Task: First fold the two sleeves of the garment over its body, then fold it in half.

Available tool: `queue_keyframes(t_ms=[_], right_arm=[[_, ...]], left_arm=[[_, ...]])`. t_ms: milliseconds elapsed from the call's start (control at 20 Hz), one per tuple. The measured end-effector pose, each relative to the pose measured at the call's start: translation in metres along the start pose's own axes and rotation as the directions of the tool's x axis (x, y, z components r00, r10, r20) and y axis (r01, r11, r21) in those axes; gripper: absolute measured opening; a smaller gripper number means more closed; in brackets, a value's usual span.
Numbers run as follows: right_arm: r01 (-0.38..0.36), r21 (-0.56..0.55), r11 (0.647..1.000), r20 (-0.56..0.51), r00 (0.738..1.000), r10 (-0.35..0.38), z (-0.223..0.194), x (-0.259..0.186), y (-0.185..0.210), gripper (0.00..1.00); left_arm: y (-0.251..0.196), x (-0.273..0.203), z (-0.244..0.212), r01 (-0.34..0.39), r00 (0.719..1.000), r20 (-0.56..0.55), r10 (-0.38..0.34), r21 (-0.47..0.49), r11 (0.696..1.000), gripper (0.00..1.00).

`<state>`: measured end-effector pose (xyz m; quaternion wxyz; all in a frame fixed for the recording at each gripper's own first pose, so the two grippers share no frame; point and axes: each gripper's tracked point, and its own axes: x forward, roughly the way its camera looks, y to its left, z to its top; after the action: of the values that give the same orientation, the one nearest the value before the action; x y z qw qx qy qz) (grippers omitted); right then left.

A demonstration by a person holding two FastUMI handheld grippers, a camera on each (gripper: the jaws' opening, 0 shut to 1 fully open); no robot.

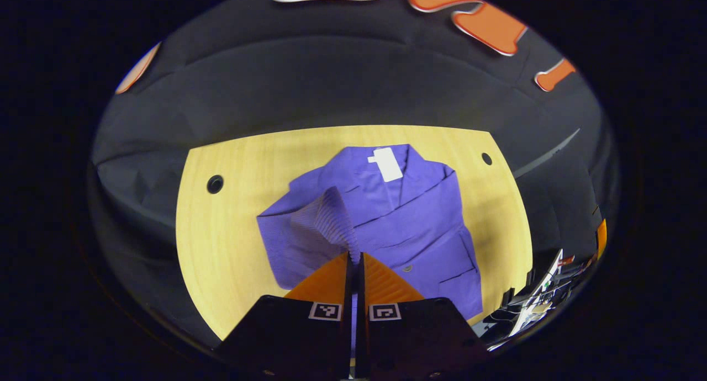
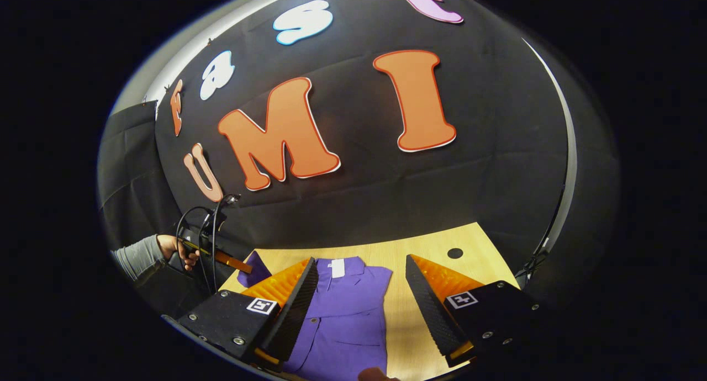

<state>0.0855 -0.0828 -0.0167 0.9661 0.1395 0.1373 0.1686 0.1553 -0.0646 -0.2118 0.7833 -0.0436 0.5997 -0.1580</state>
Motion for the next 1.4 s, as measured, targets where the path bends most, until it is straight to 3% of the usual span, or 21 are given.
queue_keyframes(t_ms=[500, 800, 1000, 1050, 1200, 1300, 1400], right_arm=[[0.039, 0.066, 0.997, 0.01, 0.999, -0.04, -0.01, -0.027, -0.049, 0.95], [0.056, 0.115, 0.992, -0.03, 0.998, -0.053, -0.026, -0.032, -0.067, 0.95], [0.068, 0.109, 0.992, -0.059, 0.996, -0.062, -0.035, -0.033, -0.073, 0.95], [0.064, 0.108, 0.992, -0.06, 0.996, -0.058, -0.035, -0.033, -0.072, 0.95], [0.068, 0.105, 0.992, -0.067, 0.996, -0.061, -0.035, -0.031, -0.068, 0.95], [0.07, 0.097, 0.993, -0.084, 0.995, -0.062, -0.041, -0.028, -0.062, 0.95], [0.065, 0.09, 0.994, -0.108, 0.993, -0.055, -0.051, -0.024, -0.053, 0.95]], left_arm=[[-0.161, 0.076, 0.033, 0.099, 0.994, -0.058, -0.09, 0.168, 0.981, 0.04], [-0.209, 0.13, 0.027, 0.128, 0.988, -0.11, -0.109, 0.183, 0.975, 0.07], [-0.248, 0.136, 0.029, 0.201, 0.978, -0.102, -0.183, 0.201, 0.959, 0.12], [-0.255, 0.134, 0.031, 0.212, 0.976, -0.092, -0.196, 0.216, 0.953, 0.17], [-0.27, 0.114, 0.034, 0.251, 0.968, -0.045, -0.247, 0.236, 0.939, 0.19], [-0.263, 0.094, 0.036, 0.255, 0.964, 0.008, -0.265, 0.253, 0.933, 0.31], [-0.242, 0.07, 0.038, 0.236, 0.96, 0.081, -0.267, 0.273, 0.933, 0.53]])
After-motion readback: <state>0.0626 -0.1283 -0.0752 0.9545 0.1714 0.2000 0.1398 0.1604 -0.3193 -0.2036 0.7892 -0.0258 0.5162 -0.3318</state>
